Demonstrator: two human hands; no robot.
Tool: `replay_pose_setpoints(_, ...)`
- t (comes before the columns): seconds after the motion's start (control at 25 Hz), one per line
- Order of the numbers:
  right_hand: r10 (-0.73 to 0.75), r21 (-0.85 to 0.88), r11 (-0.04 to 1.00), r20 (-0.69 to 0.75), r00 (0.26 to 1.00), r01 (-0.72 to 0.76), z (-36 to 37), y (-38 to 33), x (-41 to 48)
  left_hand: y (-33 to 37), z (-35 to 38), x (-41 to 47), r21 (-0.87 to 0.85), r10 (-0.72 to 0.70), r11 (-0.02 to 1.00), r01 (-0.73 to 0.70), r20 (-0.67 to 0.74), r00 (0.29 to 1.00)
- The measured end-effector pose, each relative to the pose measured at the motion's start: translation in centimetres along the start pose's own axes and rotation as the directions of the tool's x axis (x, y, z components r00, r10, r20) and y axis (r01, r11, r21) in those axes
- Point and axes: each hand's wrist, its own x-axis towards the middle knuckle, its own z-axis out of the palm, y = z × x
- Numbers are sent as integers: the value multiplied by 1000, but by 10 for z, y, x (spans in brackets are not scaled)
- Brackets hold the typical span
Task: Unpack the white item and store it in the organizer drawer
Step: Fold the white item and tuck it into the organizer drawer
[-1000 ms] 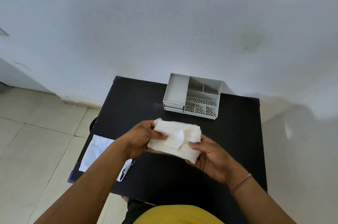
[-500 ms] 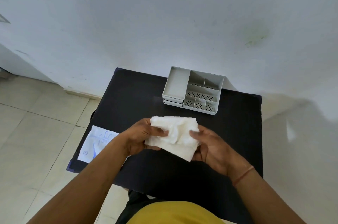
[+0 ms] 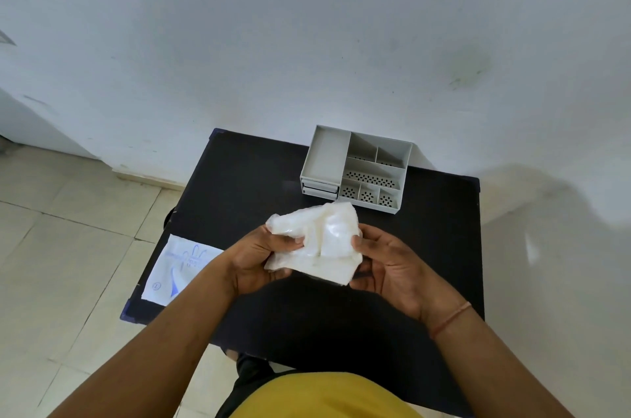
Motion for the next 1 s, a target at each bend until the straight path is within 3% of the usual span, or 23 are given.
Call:
replay_pose_setpoints(0.24, -91, -224, 974, -250, 964, 34, 14, 11, 2, -14, 5, -3, 22, -62, 998, 65, -102, 993)
replay_pose_setpoints(0.44, 62, -30, 998, -49, 997, -64, 8, 24, -8, -33, 0, -9, -167, -330, 937, 308, -132, 935)
replay_pose_setpoints(0.52, 75, -83, 994, -1, 997, -74, 6, 30, -9, -42, -4, -12, -206, -355, 924, 324, -142, 924)
replay_pose_setpoints(0.68, 25, -377, 921, -206, 978, -103, 18, 45, 6, -50, -7, -18, -103, -265, 963, 250, -184, 946)
replay_pose_setpoints(0.76, 7, -338, 934, -315, 949, -119, 23, 49, 16, -51, -7, -19, 18, -196, 979, 204, -216, 957)
replay_pose_setpoints(0.84, 31, -257, 959, -332, 943, -122, 23, 52, 19, -49, -9, -23, 87, -134, 985, 151, -178, 975)
replay_pose_setpoints(1.0, 112, -106, 984, -258, 960, -143, 16, 55, 17, -32, -14, -33, 17, -56, 998, 56, -27, 998)
